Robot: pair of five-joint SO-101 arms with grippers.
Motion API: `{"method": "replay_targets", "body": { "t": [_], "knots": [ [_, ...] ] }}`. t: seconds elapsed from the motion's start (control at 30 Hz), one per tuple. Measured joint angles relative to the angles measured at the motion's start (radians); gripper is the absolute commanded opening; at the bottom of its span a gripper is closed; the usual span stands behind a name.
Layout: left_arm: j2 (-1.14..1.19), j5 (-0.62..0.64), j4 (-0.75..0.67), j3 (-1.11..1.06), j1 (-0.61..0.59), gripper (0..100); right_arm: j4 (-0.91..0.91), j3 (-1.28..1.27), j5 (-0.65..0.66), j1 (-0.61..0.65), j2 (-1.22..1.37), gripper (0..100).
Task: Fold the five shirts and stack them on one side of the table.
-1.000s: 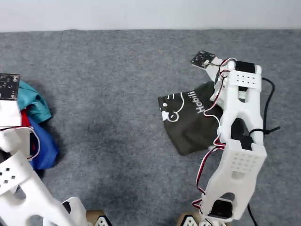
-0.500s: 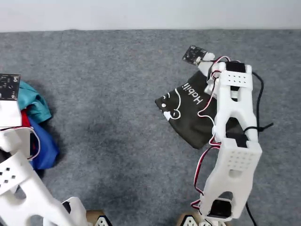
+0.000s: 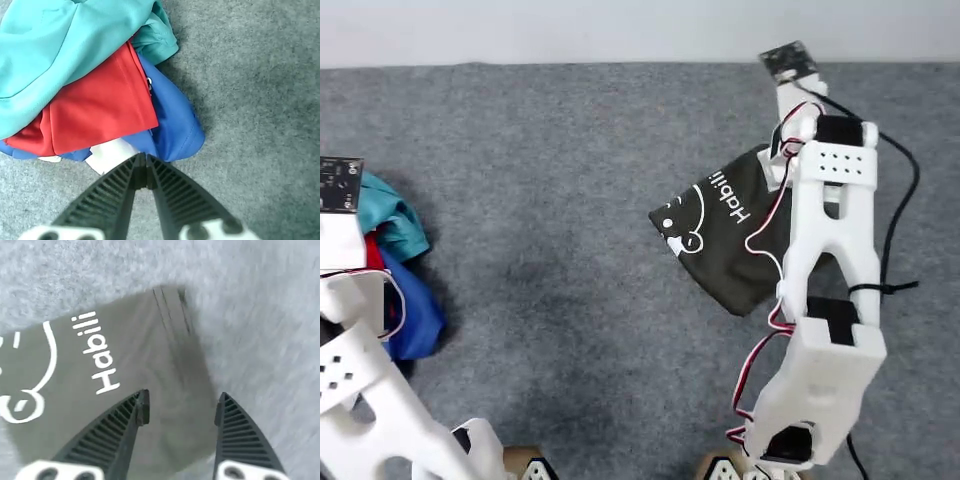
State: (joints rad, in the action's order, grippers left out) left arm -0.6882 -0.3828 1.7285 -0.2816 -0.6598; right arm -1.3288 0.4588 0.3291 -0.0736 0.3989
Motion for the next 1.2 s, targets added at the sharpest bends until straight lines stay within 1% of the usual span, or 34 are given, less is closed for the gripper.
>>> {"method": "replay_targets", "body": {
  "t": [0.2, 0.3, 0.6, 0.67, 0.8, 0.87, 1.0, 1.2],
  "knots": [
    [0.000, 0.000, 0.000, 0.000, 0.000, 1, -0.158, 0.000, -0.324, 0.005, -0.052, 22.0],
    [0.000, 0.000, 0.000, 0.000, 0.000, 1, -0.229, 0.000, -0.460, 0.021, -0.069, 22.1],
    [0.000, 0.000, 0.000, 0.000, 0.000, 1, -0.313, 0.000, -0.701, 0.032, -0.072, 22.8],
    [0.000, 0.000, 0.000, 0.000, 0.000, 1, -0.313, 0.000, -0.763, 0.034, -0.066, 27.0],
    [0.000, 0.000, 0.000, 0.000, 0.000, 1, -0.313, 0.000, -0.816, 0.040, 0.003, 38.9],
    [0.000, 0.000, 0.000, 0.000, 0.000, 1, -0.308, 0.000, -0.856, 0.041, 0.038, 42.0],
    [0.000, 0.000, 0.000, 0.000, 0.000, 1, -0.258, 0.000, -0.893, 0.041, 0.129, 41.5],
    [0.000, 0.000, 0.000, 0.000, 0.000, 1, -0.138, 0.000, -0.895, 0.041, 0.252, 39.0]
  ]
}}
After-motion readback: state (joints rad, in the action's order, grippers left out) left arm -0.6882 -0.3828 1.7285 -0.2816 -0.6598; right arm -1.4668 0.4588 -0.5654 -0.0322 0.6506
